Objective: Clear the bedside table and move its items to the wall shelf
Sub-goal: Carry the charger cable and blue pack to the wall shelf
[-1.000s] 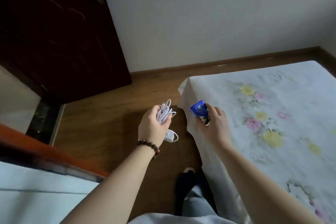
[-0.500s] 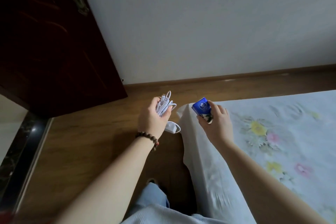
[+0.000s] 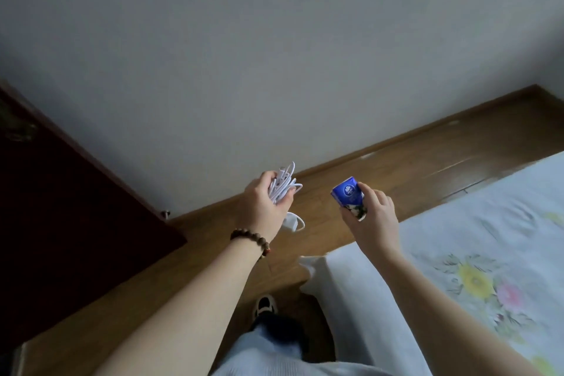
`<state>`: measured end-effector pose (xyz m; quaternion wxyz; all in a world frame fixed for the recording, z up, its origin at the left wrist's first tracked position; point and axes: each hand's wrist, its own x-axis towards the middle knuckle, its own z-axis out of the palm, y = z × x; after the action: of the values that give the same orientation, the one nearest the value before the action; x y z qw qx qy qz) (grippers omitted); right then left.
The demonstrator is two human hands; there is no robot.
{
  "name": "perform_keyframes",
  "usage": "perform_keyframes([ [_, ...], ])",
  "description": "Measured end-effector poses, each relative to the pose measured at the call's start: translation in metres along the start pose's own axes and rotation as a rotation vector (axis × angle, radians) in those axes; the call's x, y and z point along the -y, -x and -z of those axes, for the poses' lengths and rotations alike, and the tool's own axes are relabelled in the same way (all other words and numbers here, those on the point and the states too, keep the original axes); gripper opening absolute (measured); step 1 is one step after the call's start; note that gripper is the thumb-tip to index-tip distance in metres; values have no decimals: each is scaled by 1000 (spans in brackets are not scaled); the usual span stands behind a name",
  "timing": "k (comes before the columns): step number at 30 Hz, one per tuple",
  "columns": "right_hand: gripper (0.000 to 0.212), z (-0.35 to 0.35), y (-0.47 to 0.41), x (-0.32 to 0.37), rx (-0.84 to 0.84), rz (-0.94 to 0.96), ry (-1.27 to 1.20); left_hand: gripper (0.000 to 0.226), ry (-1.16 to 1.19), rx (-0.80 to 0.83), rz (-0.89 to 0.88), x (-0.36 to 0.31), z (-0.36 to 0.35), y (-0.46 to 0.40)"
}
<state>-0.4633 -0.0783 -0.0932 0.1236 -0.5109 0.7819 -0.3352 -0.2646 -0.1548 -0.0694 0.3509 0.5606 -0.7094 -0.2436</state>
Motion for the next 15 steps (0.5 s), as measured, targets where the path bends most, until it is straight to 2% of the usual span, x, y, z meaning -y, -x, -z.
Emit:
perform_keyframes([
  [8, 61, -24, -107, -1, -131, -216, 22, 30, 39, 142, -115, 6, -44, -164],
  [15, 60, -21, -186, -51, -264, -412, 39, 30, 98, 323, -227, -29, -142, -263],
])
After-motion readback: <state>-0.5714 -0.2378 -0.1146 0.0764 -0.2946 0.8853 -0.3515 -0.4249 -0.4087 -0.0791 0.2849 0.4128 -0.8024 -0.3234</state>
